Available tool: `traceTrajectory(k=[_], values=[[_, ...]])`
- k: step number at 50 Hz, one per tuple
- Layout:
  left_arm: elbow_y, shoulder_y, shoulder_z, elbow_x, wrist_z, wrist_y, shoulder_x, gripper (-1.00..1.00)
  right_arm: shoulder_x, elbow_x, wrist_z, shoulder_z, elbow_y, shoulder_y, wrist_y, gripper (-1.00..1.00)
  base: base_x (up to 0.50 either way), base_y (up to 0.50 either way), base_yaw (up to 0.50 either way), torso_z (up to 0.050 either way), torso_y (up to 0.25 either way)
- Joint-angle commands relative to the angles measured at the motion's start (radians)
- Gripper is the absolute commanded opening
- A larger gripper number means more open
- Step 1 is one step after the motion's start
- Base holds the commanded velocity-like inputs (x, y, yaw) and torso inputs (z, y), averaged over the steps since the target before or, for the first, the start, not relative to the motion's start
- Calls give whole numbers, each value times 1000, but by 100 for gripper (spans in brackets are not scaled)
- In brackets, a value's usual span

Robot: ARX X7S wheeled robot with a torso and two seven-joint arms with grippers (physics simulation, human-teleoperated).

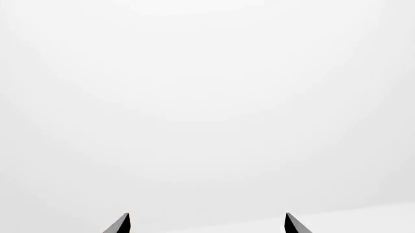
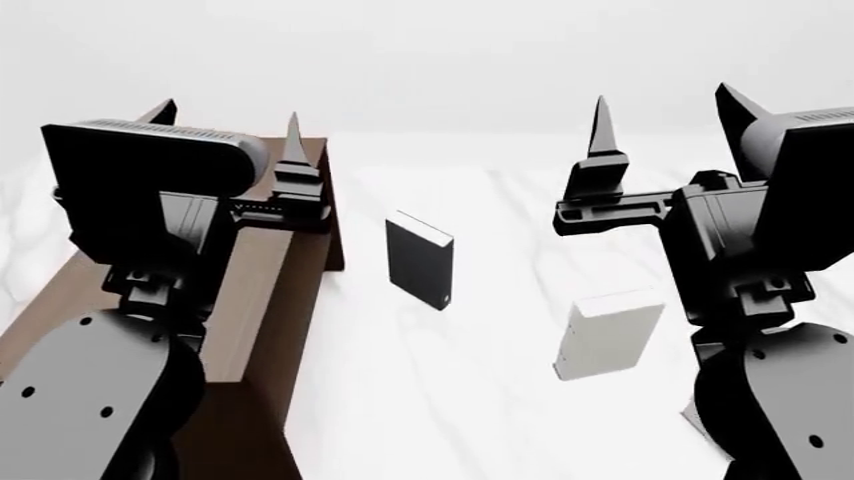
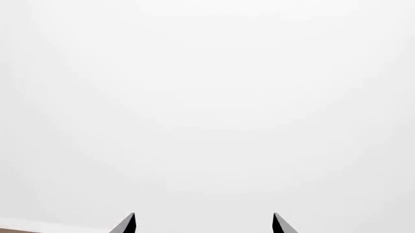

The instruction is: Pick up the book on the right and place it under the cabinet shelf.

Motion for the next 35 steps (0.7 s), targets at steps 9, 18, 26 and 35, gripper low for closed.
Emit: traceTrajectory(k=[9,18,26,35], values=[[24,-11,-7,-16,-14,-25,-5,100,5,19,8,8,-17,12,32,100,221,0,0,0,1],[37,-9,-3,-21,-23,-34,-8,100,30,84,-31,69,-12,130,282,100,0,0,0,0,0],[28,6,0,-26,-24,-12,-6,100,316,940,553,127,234,422,371,100,0,0,0,0,0],[61,11,-12,-58,-19,-37,9,100,526,1207,670,-52,465,619,363,100,0,0,0,0,1]])
